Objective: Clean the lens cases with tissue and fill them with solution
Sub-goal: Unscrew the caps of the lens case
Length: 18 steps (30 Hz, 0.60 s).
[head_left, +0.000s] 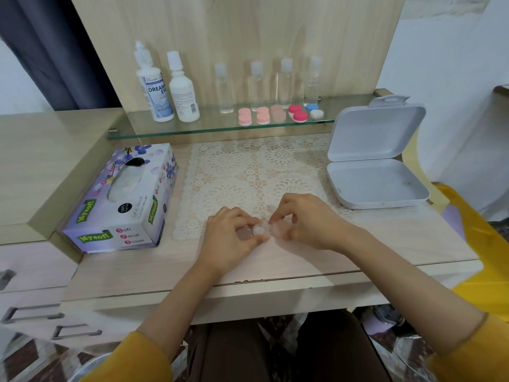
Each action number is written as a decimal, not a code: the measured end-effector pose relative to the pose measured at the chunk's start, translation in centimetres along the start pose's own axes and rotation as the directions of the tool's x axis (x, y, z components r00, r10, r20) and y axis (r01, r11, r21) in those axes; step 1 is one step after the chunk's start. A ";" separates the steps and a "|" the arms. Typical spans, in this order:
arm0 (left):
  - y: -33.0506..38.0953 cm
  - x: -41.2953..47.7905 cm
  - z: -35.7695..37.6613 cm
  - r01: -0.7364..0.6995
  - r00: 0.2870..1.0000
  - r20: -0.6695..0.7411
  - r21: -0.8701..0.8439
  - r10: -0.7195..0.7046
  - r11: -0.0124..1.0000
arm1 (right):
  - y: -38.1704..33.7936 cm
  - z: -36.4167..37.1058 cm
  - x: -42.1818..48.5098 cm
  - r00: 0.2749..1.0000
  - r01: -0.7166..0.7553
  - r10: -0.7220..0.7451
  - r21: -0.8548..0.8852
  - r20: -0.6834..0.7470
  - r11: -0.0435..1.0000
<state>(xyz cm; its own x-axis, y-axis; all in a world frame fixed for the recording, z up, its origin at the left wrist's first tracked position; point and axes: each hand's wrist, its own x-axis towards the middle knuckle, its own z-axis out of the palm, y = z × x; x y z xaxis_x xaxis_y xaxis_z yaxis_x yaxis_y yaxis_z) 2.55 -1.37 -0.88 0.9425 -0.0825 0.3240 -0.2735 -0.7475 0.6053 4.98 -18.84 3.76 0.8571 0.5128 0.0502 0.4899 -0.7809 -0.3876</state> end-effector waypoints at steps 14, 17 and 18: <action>0.1 -0.1 -0.1 0.016 1.000 -0.001 -0.027 -0.016 1.000 | 2.7 0.9 -1.2 0.979 -0.125 0.135 0.071 -0.153 0.990; 0.1 -0.1 -0.1 0.017 1.000 0.007 -0.017 -0.016 1.000 | 2.7 0.7 -1.4 0.982 -0.134 0.140 0.054 -0.130 0.989; 0.1 -0.1 -0.1 0.015 1.000 0.008 -0.013 -0.015 1.000 | 2.7 0.7 -1.5 0.982 -0.135 0.140 0.050 -0.124 0.990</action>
<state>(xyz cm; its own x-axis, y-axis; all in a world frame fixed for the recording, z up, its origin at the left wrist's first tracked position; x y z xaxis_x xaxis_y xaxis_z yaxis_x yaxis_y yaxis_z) 2.44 -1.41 -0.74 0.9480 -0.0766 0.3088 -0.2616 -0.7400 0.6197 4.91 -21.40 1.99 0.9303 0.3503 0.1087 0.3612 -0.8240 -0.4366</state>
